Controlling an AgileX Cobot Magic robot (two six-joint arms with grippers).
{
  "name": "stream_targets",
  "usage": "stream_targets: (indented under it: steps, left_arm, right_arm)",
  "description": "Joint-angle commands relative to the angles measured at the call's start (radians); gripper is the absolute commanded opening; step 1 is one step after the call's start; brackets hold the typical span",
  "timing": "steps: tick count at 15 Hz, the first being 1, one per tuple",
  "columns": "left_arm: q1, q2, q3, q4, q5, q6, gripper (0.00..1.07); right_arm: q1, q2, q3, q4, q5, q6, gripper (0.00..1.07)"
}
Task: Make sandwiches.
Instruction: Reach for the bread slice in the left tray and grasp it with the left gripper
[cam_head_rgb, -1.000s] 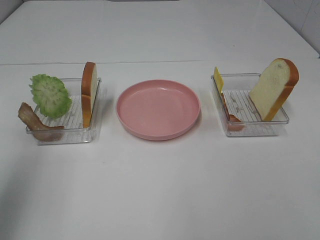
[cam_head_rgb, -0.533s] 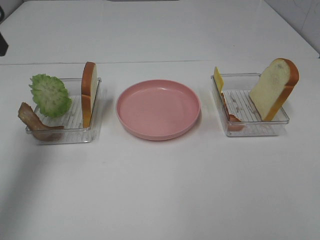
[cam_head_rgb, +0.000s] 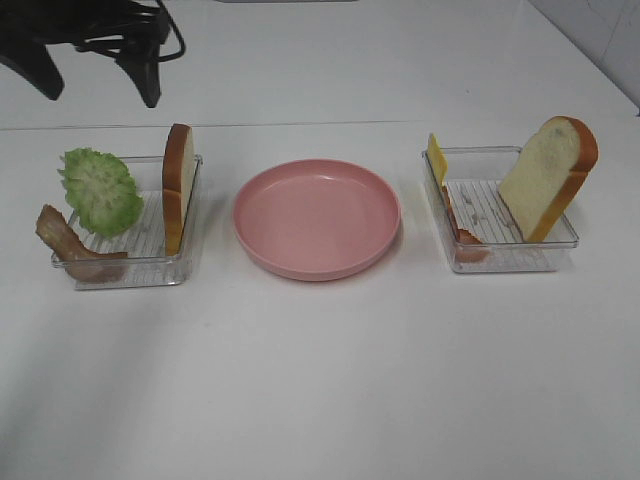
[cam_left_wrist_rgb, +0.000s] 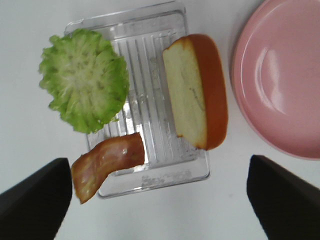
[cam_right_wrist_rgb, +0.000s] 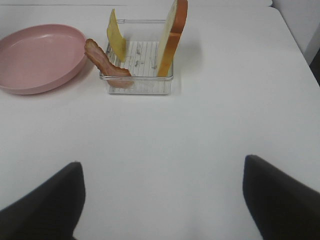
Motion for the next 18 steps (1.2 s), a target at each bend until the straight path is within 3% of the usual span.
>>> stream_targets:
  steps: [1,5,11,15,16,18]
  left_arm:
    - [-0.043,0.086,-0.087,0.021,0.075,-0.051,0.86]
    - [-0.054,0.220,-0.166,0.015,0.072,-0.055,0.81]
    - [-0.054,0.305,-0.173,0.016,0.046,-0.073,0.78]
    - [-0.054,0.311,-0.173,0.018,0.029,-0.076,0.64]
    - [-0.054,0.311,-0.173,0.021,0.017,-0.076,0.48]
    - [-0.054,0.311,-0.173,0.021,-0.006,-0.076,0.32]
  right_arm:
    - [-0.005,-0.014,0.001,-0.001,-0.012,-0.008,0.81]
    - [-0.005,-0.014,0.001,-0.001,-0.012,-0.008,0.81]
    - [-0.005,-0.014,0.001,-0.001,-0.012,-0.008,0.81]
    - [-0.005,-0.014,0.001,-0.001,-0.012,-0.008,0.81]
    - [-0.005,-0.014,0.001,-0.001,-0.012,-0.008,0.81]
    - [-0.005,-0.014,0.001,-0.001,-0.012,-0.008,0.81]
